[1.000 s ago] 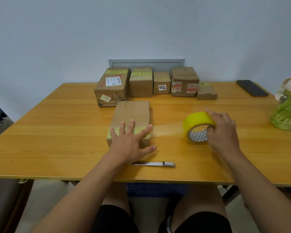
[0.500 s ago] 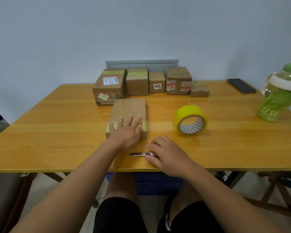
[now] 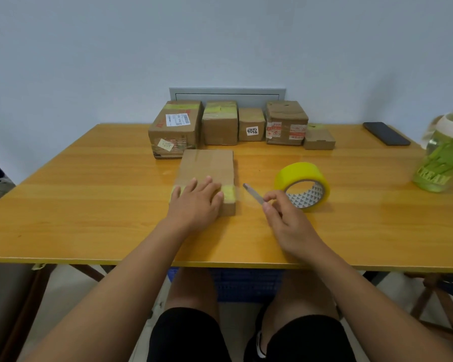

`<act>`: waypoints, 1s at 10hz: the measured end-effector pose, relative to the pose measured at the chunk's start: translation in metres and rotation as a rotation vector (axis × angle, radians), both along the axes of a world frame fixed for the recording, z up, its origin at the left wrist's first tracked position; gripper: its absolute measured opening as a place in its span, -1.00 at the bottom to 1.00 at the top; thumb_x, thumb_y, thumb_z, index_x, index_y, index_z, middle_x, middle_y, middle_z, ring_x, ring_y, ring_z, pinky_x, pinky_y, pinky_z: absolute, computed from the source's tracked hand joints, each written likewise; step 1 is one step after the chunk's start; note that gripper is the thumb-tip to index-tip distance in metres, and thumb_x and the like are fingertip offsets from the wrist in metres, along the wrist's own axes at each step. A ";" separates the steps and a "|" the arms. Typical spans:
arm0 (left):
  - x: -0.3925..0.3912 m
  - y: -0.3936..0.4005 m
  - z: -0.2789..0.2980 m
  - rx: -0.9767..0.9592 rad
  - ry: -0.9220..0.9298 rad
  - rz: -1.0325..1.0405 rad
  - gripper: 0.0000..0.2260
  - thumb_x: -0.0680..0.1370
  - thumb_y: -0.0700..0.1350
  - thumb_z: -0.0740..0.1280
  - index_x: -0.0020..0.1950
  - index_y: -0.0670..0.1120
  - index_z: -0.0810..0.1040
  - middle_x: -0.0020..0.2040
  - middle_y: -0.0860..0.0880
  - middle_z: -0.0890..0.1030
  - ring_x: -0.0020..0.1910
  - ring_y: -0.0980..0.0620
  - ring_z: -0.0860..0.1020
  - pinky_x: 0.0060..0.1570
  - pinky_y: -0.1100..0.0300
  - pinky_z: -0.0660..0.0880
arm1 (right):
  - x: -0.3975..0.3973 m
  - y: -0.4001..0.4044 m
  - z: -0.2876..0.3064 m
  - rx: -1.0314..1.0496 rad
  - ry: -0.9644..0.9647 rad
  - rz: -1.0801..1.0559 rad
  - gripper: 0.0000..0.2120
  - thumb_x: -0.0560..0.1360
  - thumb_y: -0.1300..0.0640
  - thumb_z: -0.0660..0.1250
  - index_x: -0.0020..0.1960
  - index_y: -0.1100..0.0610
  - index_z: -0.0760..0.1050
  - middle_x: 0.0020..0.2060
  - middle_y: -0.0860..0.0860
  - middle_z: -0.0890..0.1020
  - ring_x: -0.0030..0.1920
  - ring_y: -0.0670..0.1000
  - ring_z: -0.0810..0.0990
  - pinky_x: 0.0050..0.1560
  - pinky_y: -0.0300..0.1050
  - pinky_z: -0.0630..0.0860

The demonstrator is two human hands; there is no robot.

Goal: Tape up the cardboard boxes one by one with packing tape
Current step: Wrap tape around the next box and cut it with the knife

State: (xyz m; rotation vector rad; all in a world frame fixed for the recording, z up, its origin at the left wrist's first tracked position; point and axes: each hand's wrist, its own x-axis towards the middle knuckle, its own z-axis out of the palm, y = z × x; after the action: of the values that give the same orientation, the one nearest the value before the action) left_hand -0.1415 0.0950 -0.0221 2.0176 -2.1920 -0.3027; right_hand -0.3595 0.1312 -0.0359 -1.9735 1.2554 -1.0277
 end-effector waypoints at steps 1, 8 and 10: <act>0.002 0.001 -0.004 -0.013 -0.002 -0.003 -0.54 0.68 0.20 -0.14 0.58 0.20 0.10 0.62 0.11 0.01 0.60 -0.02 -0.07 0.52 -0.16 -0.16 | 0.012 -0.001 0.003 0.138 -0.167 0.007 -0.77 0.64 0.24 0.15 0.19 -0.03 0.43 -0.24 0.03 0.46 -0.32 -0.10 0.36 -0.30 -0.23 0.32; -0.001 0.004 -0.011 -0.079 -0.025 0.020 -0.55 0.68 0.19 -0.16 0.58 0.21 0.06 0.62 0.14 0.00 0.60 0.01 -0.09 0.51 -0.14 -0.19 | 0.027 0.002 -0.009 0.280 -0.497 0.071 -0.81 0.65 0.24 0.16 0.15 0.01 0.45 -0.32 -0.02 0.44 -0.36 -0.20 0.38 -0.31 -0.37 0.36; -0.002 0.003 -0.011 -0.079 -0.032 0.026 -0.55 0.68 0.19 -0.16 0.58 0.21 0.06 0.62 0.15 -0.01 0.60 0.02 -0.09 0.52 -0.15 -0.19 | 0.025 0.003 -0.007 0.265 -0.472 0.045 -0.69 0.60 0.31 0.25 0.18 -0.08 0.45 -0.17 0.05 0.60 -0.28 -0.12 0.58 -0.20 -0.26 0.53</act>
State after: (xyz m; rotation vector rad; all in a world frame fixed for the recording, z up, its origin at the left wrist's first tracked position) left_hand -0.1433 0.0980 -0.0328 2.0214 -2.1579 -0.1797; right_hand -0.3347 0.1346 -0.0425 -1.4436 1.0175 -1.1532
